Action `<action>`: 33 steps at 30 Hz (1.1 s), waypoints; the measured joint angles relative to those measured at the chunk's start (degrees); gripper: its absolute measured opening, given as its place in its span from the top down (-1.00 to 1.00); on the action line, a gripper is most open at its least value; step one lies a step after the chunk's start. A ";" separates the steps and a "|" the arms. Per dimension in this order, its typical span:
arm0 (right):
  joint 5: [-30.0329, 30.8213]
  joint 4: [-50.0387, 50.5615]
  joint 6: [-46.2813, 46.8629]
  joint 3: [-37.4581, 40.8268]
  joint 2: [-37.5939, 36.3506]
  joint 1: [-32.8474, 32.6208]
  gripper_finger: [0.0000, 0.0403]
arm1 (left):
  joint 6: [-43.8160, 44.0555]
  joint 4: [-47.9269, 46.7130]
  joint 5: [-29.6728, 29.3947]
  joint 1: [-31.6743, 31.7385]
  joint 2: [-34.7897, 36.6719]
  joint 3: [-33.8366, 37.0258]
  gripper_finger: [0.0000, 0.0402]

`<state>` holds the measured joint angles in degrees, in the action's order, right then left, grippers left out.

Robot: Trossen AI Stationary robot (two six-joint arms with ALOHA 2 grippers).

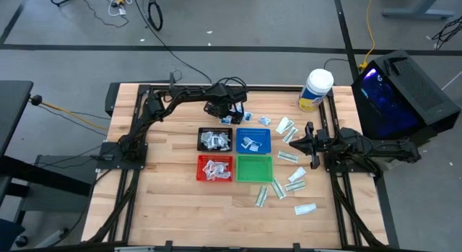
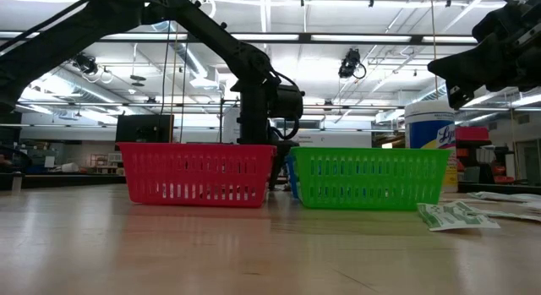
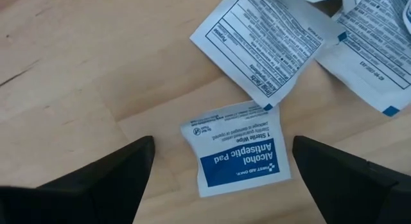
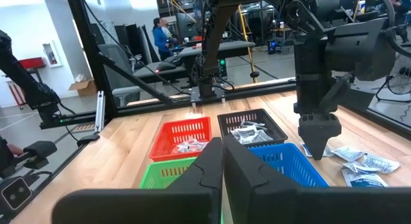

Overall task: Pick & Place First Aid Supplies
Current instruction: Put the blue alcohol pad into the blue bin

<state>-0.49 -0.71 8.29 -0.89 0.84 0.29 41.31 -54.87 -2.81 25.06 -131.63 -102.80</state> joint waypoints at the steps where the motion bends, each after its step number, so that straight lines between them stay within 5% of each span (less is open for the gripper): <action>1: -0.01 -0.02 0.00 -0.01 0.00 -0.01 0.91 | -0.02 0.01 0.01 0.00 -0.02 -0.01 -0.89; 7: 0.00 -0.02 0.00 -0.02 0.00 0.00 0.91 | -0.45 0.09 0.86 -0.26 -0.37 -0.05 -0.85; 24: 0.00 -0.02 0.00 0.00 -0.01 -0.01 0.91 | -0.60 0.11 1.48 -0.26 -0.50 0.01 -0.14; 33: 0.00 -0.02 -0.01 -0.01 -0.01 -0.01 0.91 | -1.30 0.15 1.57 -0.26 -0.55 0.04 0.06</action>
<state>-0.49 -0.73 8.28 -0.90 0.83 0.28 40.00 -54.72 -1.23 24.80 -132.18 -102.76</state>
